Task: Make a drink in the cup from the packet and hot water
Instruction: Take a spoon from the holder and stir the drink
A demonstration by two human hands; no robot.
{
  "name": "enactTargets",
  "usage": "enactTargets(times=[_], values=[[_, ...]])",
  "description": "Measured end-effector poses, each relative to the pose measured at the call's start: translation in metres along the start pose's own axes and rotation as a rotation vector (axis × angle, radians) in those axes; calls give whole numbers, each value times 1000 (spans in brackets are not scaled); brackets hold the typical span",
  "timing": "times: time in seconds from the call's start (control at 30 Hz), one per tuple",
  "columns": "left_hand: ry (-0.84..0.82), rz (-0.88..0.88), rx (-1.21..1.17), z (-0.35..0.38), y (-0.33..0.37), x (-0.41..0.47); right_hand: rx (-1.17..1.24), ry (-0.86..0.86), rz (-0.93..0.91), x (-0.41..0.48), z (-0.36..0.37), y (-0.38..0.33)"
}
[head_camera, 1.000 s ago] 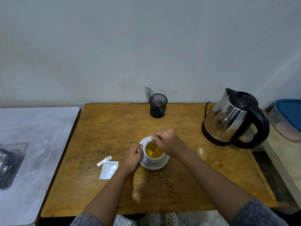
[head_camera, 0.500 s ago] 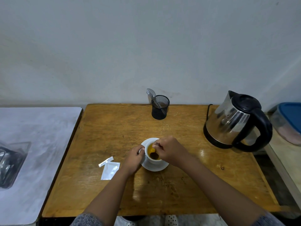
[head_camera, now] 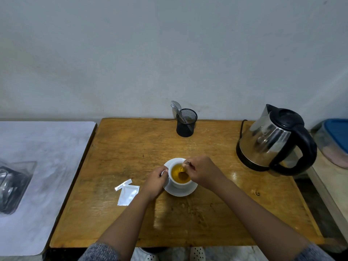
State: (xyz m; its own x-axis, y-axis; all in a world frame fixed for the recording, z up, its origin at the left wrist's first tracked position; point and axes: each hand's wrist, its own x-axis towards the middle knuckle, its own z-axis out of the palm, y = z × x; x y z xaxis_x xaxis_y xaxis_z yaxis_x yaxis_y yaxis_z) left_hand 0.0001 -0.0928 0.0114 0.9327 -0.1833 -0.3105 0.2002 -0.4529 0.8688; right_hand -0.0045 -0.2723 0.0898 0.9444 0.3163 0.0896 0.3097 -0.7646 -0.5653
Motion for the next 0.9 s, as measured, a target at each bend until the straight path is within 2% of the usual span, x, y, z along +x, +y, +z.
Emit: enactTargets(times=[0.1, 0.43, 0.67, 0.9], values=[[-3, 5, 2, 0, 0, -1, -3, -37, 3, -5, 5, -7], [8, -3, 2, 2, 1, -1, -44, 14, -77, 5, 8, -1], [24, -22, -17, 3, 1, 0, -136, -108, -88, 5, -10, 6], [20, -21, 31, 3, -2, 2, -52, -148, -77, 5, -13, 1]])
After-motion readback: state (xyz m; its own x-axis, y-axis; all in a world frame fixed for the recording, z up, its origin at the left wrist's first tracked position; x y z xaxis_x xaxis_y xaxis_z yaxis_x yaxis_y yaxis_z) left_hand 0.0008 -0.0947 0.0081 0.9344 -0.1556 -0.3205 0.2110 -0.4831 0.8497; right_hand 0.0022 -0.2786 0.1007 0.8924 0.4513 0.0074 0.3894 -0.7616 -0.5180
